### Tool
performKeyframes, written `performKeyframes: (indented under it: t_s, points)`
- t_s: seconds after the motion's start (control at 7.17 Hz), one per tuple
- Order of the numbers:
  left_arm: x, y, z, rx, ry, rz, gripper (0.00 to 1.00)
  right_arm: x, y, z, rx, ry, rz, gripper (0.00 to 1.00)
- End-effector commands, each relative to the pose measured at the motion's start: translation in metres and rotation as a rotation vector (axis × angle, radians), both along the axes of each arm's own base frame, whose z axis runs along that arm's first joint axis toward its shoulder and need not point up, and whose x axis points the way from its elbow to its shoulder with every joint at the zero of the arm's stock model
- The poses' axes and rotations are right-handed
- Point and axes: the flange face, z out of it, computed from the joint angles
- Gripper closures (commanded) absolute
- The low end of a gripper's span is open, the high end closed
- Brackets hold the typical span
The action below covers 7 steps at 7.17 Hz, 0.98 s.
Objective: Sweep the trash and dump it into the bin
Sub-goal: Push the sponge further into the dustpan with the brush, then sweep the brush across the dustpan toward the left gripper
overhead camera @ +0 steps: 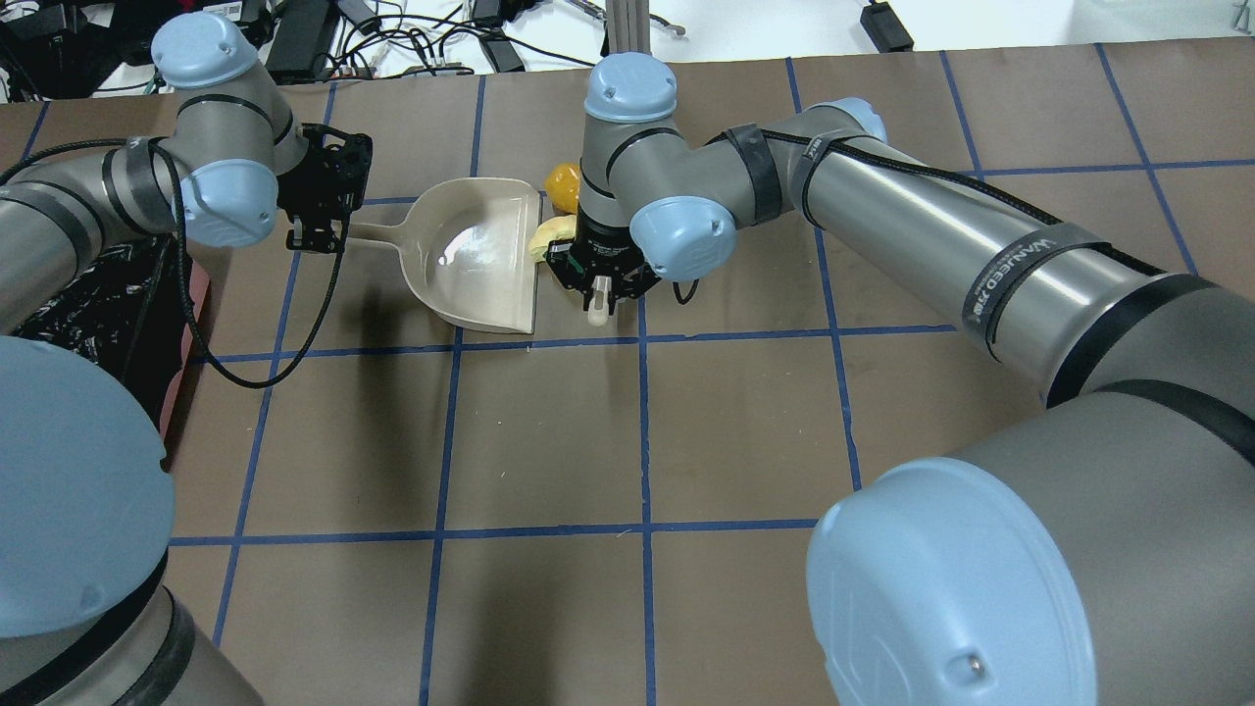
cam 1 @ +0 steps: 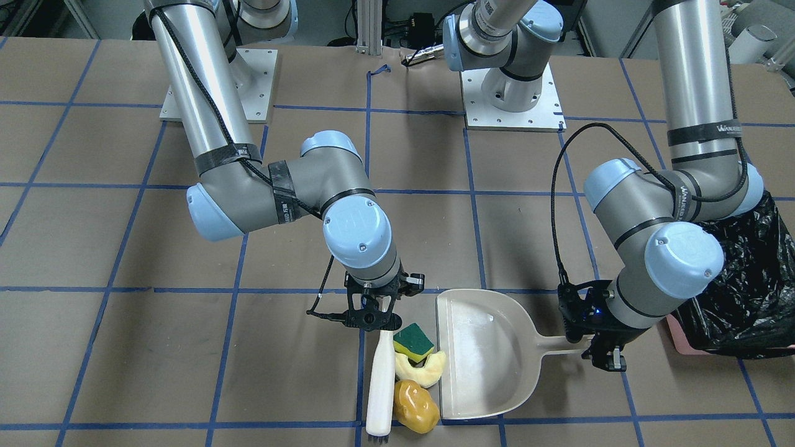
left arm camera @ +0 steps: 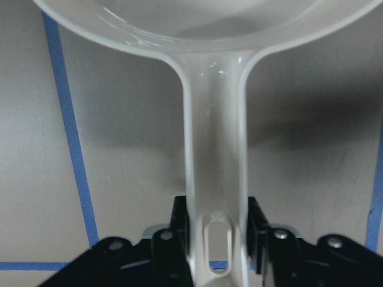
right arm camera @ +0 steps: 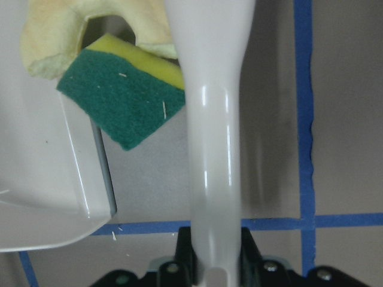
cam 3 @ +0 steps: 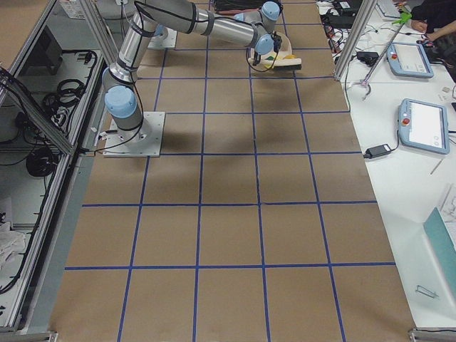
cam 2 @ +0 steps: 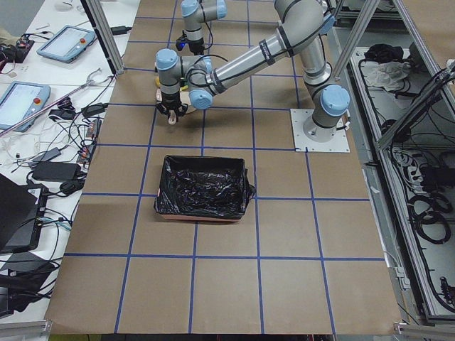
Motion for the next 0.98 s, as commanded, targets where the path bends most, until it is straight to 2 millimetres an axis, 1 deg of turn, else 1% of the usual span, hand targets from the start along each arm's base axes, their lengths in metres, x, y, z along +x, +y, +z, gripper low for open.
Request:
performKeyframes:
  t_s: [0.0, 0.14, 0.42, 0.56, 0.7, 0.84]
  points:
    - [0.0, 0.0, 0.001, -0.001, 0.0, 0.0, 0.71, 0.012, 0.007, 0.0, 0.008, -0.003, -0.017, 1.0]
    - [0.0, 0.0, 0.0, 0.0, 0.0, 0.0, 0.71, 0.016, 0.008, 0.004, 0.004, -0.005, -0.024, 1.0]
    - [0.0, 0.0, 0.0, 0.0, 0.0, 0.0, 0.71, 0.035, 0.014, 0.014, 0.037, -0.072, -0.08, 1.0]
    - [-0.001, 0.0, 0.0, 0.0, 0.002, -0.001, 0.71, 0.046, 0.018, 0.019, 0.031, -0.076, -0.086, 1.0]
    - [-0.001, 0.0, 0.0, 0.0, 0.001, -0.002, 0.71, 0.048, 0.019, 0.019, 0.043, -0.082, -0.107, 1.0]
    - [0.001, 0.0, 0.0, 0.001, 0.0, 0.0, 0.71, 0.057, 0.024, 0.022, 0.068, -0.122, -0.125, 1.0]
